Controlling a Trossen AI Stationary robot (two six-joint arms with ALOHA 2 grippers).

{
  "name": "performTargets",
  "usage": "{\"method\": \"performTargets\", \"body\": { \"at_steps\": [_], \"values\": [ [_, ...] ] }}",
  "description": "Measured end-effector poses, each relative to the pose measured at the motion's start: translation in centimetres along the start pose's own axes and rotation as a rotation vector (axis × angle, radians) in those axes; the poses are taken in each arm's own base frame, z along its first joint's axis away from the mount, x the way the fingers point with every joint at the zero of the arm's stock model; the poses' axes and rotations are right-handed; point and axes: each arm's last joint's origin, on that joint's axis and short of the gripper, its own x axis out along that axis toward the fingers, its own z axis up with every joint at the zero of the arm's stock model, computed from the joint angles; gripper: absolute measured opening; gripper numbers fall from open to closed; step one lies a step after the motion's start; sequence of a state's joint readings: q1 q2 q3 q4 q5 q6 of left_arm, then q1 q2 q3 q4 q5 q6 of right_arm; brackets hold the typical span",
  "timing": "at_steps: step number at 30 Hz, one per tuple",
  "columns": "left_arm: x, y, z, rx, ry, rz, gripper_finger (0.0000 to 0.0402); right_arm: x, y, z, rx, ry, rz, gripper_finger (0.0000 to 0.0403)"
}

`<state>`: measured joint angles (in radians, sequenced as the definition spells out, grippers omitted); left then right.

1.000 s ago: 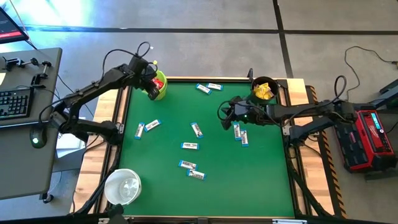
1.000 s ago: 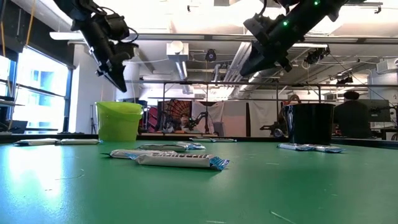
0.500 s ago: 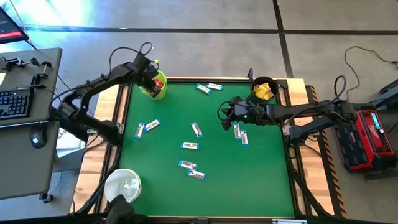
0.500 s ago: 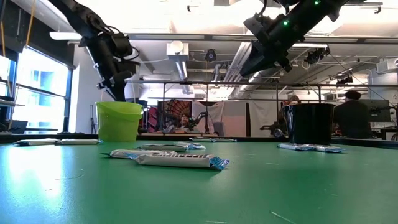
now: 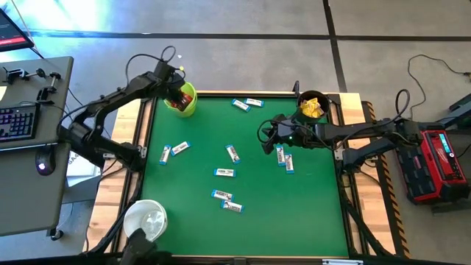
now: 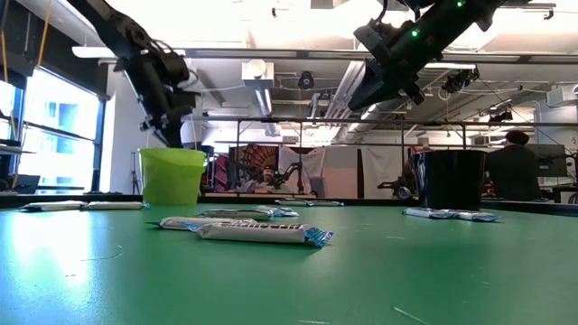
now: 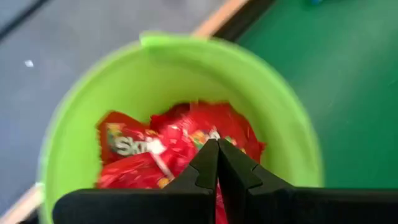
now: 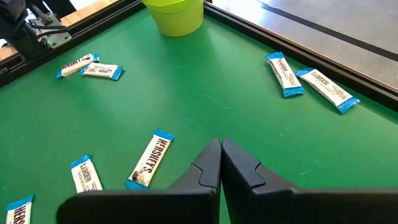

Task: Sort candy by brand, put in halloween buckets
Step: Put the white chocolate into the white bucket

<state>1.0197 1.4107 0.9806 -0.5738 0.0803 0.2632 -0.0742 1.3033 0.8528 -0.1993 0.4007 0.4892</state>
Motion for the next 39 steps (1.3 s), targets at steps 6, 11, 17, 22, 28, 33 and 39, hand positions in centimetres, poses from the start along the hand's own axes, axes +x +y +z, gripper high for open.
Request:
{"method": "performTargets", "body": {
  "at_steps": [6, 11, 17, 22, 28, 33, 39],
  "values": [
    [-3.5, -0.5, -0.9, -0.033, -0.006, 0.024, 0.0000, 0.0, 0.0, 0.0, -0.001, 0.000, 0.000, 0.0000],
    [-3.2, -0.3, -1.6, -0.020, 0.080, 0.103, 0.0000, 0.0, 0.0, 0.0, -0.025, 0.000, -0.001, 0.0000],
    [-0.5, -0.5, -2.9, -0.039, 0.117, 0.090, 0.0000, 0.0, 0.0, 0.0, -0.027, -0.001, -0.004, 0.0000],
    [-1.2, -1.3, -3.1, -0.049, 0.029, 0.062, 0.0000, 0.0, 0.2, -0.1, -0.023, 0.017, 0.033, 0.0000],
    [-4.5, -2.7, -2.6, -0.048, -0.130, 0.039, 0.0000, -0.1, 0.2, -0.1, 0.016, 0.020, 0.037, 0.0000],
    [-8.1, -4.6, -2.8, -0.061, -0.279, -0.004, 0.0000, -0.4, 0.1, -0.1, 0.079, 0.102, 0.026, 0.0000],
    [-11.9, -7.2, -3.7, -0.070, -0.429, -0.114, 0.0000, -1.5, -0.2, -0.6, 0.152, 0.265, -0.055, 0.0001]
  ]
}}
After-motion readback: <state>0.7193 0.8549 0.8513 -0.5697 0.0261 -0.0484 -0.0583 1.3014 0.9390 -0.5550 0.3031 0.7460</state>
